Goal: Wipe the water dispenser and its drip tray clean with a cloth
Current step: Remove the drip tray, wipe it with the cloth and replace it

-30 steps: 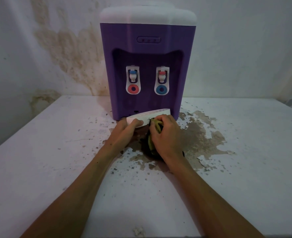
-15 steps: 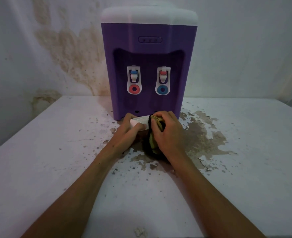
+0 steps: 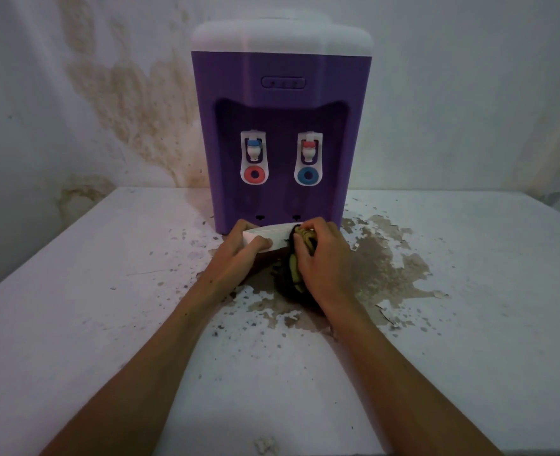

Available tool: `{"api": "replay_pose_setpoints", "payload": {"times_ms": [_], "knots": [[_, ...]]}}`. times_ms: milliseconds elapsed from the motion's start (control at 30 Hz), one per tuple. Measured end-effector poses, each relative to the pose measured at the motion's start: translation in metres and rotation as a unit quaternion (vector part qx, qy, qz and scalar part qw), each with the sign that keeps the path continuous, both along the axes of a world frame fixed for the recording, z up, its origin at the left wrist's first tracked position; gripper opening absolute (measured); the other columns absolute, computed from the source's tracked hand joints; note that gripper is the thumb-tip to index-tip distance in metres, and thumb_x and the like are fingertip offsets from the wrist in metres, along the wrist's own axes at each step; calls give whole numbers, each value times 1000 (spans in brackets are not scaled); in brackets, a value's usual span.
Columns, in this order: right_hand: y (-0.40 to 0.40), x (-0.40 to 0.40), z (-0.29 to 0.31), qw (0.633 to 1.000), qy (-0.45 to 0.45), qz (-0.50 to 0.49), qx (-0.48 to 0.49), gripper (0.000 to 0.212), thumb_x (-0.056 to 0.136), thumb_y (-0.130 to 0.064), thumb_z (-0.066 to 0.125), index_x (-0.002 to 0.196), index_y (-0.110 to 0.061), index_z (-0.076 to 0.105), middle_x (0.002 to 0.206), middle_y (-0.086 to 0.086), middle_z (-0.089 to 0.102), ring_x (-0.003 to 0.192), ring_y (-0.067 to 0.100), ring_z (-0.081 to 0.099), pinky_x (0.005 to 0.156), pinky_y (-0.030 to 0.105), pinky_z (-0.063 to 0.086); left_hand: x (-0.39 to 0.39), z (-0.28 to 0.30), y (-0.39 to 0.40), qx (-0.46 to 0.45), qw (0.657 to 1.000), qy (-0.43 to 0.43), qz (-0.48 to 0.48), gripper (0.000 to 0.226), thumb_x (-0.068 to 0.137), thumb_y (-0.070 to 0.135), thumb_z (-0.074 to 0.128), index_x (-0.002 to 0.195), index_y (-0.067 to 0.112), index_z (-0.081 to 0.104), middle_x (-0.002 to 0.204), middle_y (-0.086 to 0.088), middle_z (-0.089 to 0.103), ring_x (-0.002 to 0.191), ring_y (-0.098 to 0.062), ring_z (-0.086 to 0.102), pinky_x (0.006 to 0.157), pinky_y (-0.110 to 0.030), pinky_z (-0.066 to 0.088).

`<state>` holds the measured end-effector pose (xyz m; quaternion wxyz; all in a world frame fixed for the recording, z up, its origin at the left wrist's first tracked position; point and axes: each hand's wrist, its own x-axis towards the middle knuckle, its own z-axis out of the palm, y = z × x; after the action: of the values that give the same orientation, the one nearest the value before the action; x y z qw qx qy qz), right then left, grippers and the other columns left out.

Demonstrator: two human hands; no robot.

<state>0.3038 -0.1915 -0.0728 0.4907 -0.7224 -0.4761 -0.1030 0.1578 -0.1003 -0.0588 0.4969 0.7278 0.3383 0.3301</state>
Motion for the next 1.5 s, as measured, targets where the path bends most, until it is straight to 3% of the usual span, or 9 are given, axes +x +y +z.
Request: {"api": "replay_pose_setpoints", "payload": {"times_ms": [200, 367, 500, 633, 767, 833, 1067, 1267, 1500], "knots": [[-3, 12, -3, 999, 33, -36, 11, 14, 102, -34, 53, 109, -22, 55, 98, 1, 60, 85, 13, 58, 64, 8, 36, -3, 4, 5, 10, 999, 1, 35, 39, 76, 47, 57, 105, 23, 66, 106, 0, 66, 103, -16, 61, 81, -31, 48], [-6, -10, 3, 997, -34, 67, -15, 27, 101, -41, 55, 121, -23, 56, 108, -4, 51, 89, 5, 50, 71, 5, 36, -3, 6, 3, -5, 997, -11, 76, 31, 75, 44, 58, 93, 22, 71, 92, -4, 71, 94, -22, 67, 84, -43, 57], [-4, -2, 1, 998, -36, 49, -29, 20, 99, -29, 61, 117, -20, 58, 109, -6, 50, 89, 5, 48, 71, 6, 35, -3, 5, 6, -6, 994, -2, 110, 13, 92, 34, 61, 83, 25, 63, 91, -5, 69, 91, -22, 66, 86, -46, 57], [-5, 5, -1, 999, 3, -23, -43, 15, 99, -26, 61, 111, -19, 57, 108, 0, 56, 84, 7, 50, 63, 5, 33, -3, 1, 7, 7, 996, 22, 88, 14, 94, 34, 59, 96, 23, 67, 97, -1, 69, 97, -19, 64, 83, -38, 55], [-6, -6, 1, 997, -41, 47, -41, 18, 98, -28, 63, 113, -19, 59, 111, -4, 58, 91, 5, 50, 71, 3, 34, -2, 5, 4, 5, 995, 39, 92, 56, 76, 50, 56, 119, 18, 69, 107, -3, 70, 102, -21, 65, 90, -39, 57], [-6, -9, 1, 994, -56, 83, -39, 19, 97, -29, 64, 113, -19, 60, 111, -5, 58, 92, 4, 51, 74, 4, 37, -1, 3, 6, 10, 993, 47, 105, 53, 79, 49, 60, 121, 17, 68, 108, -5, 69, 101, -22, 65, 91, -41, 57], [-2, 9, -1, 998, 12, -36, -53, 12, 100, -25, 60, 108, -16, 60, 106, 1, 58, 85, 10, 51, 69, 16, 41, -3, -2, 14, 6, 994, 41, 104, 30, 95, 37, 61, 113, 14, 70, 87, -8, 72, 78, -20, 67, 65, -31, 52], [-7, 20, 2, 991, 53, -107, -52, 12, 101, -25, 57, 107, -14, 60, 104, 2, 59, 84, 12, 48, 60, 16, 29, -4, -4, 21, 26, 990, 50, 131, 41, 94, 40, 63, 124, 13, 67, 112, -4, 68, 102, -19, 63, 85, -30, 55], [-3, 18, -8, 997, 8, -19, -77, 16, 97, -31, 64, 106, -17, 61, 98, -1, 61, 85, 15, 57, 70, 24, 38, -8, -6, 21, 109, 982, 86, 131, 29, 88, 38, 71, 110, 21, 61, 93, 15, 57, 86, -3, 56, 63, -17, 40]]}}
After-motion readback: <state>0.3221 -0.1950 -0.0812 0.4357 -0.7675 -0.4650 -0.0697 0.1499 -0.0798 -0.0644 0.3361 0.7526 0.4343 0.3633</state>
